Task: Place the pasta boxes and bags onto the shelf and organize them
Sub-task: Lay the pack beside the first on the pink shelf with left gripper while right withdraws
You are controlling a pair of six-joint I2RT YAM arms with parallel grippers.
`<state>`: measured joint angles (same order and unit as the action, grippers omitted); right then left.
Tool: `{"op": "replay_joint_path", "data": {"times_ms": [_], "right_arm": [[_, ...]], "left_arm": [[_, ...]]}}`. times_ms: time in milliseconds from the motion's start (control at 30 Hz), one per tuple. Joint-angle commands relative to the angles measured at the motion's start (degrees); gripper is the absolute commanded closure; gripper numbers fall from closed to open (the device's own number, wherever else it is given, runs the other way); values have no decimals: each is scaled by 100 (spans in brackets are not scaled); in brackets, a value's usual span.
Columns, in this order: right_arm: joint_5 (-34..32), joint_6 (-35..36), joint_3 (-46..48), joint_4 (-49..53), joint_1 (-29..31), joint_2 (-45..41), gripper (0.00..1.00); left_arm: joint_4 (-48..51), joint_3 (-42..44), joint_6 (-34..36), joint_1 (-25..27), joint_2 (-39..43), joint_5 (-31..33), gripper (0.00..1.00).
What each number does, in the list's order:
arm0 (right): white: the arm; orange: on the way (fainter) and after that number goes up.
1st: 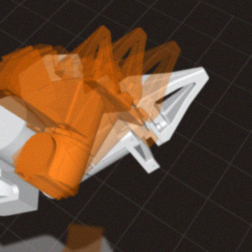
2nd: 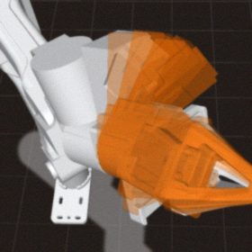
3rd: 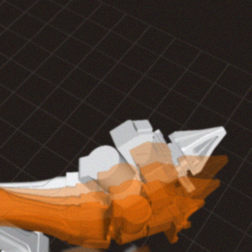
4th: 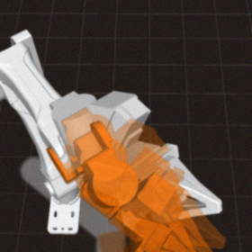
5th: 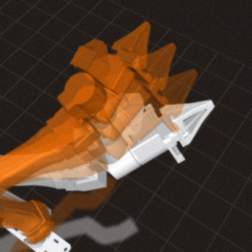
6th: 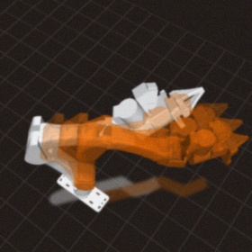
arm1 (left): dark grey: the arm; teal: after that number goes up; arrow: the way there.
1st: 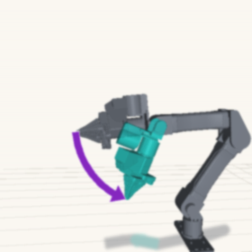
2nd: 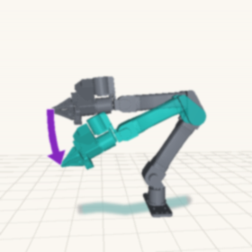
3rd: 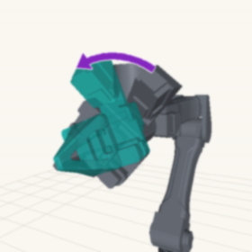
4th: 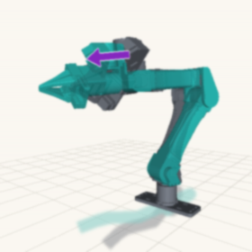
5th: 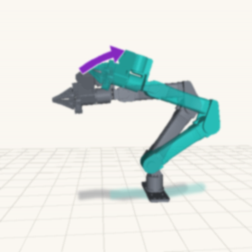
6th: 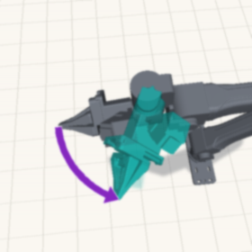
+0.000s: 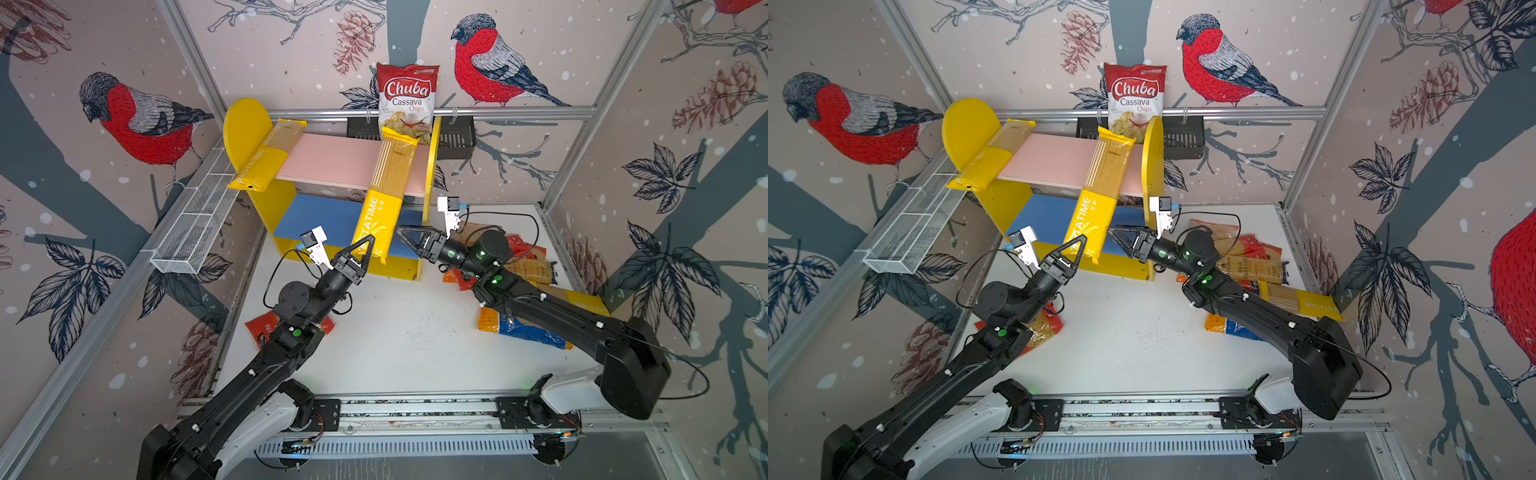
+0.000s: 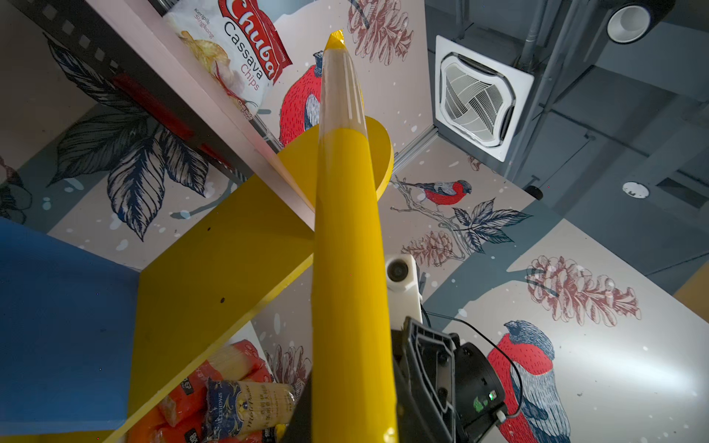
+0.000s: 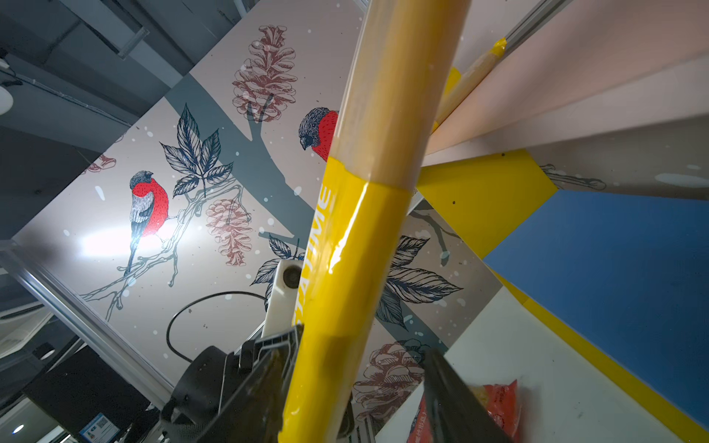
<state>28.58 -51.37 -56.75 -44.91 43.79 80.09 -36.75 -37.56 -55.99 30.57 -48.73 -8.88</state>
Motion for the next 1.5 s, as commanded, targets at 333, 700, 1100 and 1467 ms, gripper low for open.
{"op": "replay_joint_path", "data": {"times_ms": [333,700,1100,1467], "right_arm": [[-396,-300,1227,135,255,-409,41],[-563,-530,1405,156,743,-32,41],[-565,-477,1448,272,895,142,42],[-546,-479,1275,289,995,331,42]], "left_arm": [[2507,-2853,-159,-2676,-1196,-1873,100],[1986,-3331,-1136,-4312,-2123,-3175,100],[1218,-2590,-1884,-4736,-1743,-3295,40],[1027,-2308,-1872,-4448,-1689,-3069,49]]}}
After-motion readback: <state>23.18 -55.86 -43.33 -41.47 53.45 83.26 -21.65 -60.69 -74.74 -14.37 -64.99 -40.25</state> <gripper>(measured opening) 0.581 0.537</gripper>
